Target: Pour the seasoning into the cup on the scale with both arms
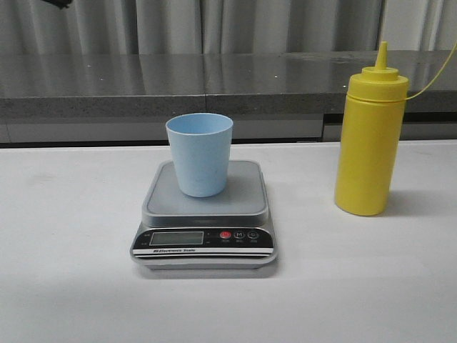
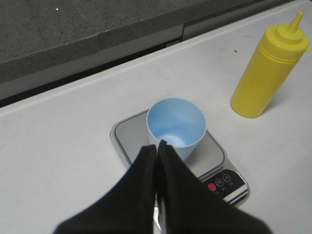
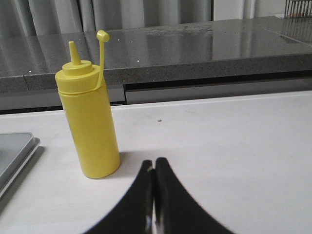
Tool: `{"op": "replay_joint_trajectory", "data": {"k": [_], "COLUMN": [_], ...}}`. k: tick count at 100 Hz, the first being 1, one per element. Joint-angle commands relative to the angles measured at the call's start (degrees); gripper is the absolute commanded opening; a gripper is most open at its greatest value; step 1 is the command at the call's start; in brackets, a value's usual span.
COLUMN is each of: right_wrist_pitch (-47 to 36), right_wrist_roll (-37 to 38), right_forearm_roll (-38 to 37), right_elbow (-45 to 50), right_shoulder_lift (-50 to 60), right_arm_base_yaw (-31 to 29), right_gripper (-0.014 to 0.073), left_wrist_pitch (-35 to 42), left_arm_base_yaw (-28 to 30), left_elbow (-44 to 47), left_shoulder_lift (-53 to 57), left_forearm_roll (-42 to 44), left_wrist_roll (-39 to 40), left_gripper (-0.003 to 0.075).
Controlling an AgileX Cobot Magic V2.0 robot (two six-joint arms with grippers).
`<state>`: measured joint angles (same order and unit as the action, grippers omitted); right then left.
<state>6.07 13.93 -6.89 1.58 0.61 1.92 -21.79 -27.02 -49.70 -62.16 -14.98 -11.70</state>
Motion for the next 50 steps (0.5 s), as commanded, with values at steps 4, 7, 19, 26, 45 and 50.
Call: {"op": "replay_joint_trajectory", "data": {"k": [4, 7, 19, 26, 45, 50], "right_wrist_pitch": [-4.2, -4.2, -4.2, -4.2, -4.2, -4.2], "right_wrist_roll": [-0.6, -0.6, -0.6, -0.6, -0.6, -0.6], "right_forearm_roll": [-0.7, -0.7, -0.7, -0.7, -0.7, -0.7], "right_elbow": [-1.0, -1.0, -1.0, -1.0, -1.0, -1.0], "right_shoulder_lift": [1.2, 1.2, 1.2, 1.2, 1.2, 1.2], "right_arm_base_yaw": [-0.4, -0.4, -0.4, -0.4, -0.4, -0.4], "right_gripper": [-0.0069, -0.0069, -0.0069, -0.0069, -0.0069, -0.0069], "left_wrist_pitch": [5.1, 5.1, 5.1, 5.1, 5.1, 5.1], "left_arm_base_yaw": [1.9, 2.9, 6.6, 8.5, 11.1, 11.1], "left_elbow": [2.5, 3.8, 8.4, 11.1, 17.9, 19.4], "left_shoulder_lift": [6.0, 7.5, 12.7, 16.2, 26.2, 28.5], "left_forearm_roll": [-1.1, -1.1, -1.1, -1.1, -1.1, -1.1], "left_wrist_roll": [2.0, 2.1, 2.2, 2.2, 2.2, 2.2], "left_gripper": [-0.0020, -0.0020, -0.0020, -0.0020, -0.0020, -0.0020]}}
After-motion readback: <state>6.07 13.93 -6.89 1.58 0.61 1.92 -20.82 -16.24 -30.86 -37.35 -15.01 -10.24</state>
